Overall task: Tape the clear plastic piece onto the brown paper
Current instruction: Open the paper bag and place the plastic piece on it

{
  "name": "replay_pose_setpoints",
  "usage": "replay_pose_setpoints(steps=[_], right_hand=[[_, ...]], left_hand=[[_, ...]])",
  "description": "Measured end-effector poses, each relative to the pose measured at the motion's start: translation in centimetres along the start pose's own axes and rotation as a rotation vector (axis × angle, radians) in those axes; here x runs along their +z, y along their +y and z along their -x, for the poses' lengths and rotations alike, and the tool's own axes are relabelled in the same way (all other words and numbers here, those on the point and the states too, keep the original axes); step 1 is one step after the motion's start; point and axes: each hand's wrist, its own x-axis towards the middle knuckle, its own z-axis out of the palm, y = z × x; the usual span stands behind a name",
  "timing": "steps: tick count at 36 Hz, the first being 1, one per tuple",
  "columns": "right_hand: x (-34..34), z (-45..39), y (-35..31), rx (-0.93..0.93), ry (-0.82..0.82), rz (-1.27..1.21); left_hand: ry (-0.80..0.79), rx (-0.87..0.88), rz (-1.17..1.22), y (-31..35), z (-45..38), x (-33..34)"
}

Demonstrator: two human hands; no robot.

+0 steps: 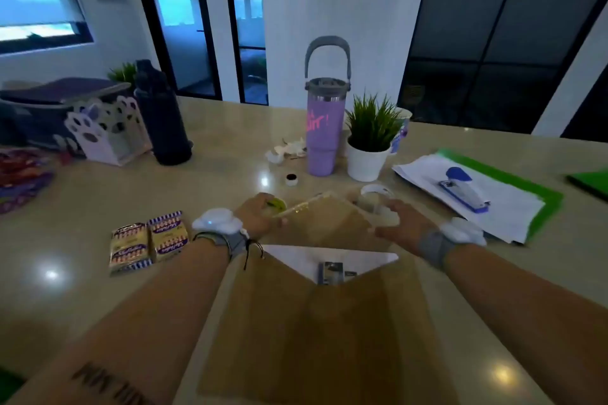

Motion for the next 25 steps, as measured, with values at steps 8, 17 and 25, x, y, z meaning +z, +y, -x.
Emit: replay_pose_setpoints(steps=[8,17,25], right_hand=[[1.4,-1.6,1.5,0.103,-0.061,-0.070],[0.8,-2.1,1.3,0.048,-0.016,0.002],[1.0,-0.8,2.1,-0.062,-0.018,0.007]], left_hand=[[0.069,0.013,-0.046,-1.6,0.0,1.2],[0.061,0.131,-0.225,-1.1,0.3,0.5],[-0.120,0.116,-0.263,-1.2,2.1,-1.0]])
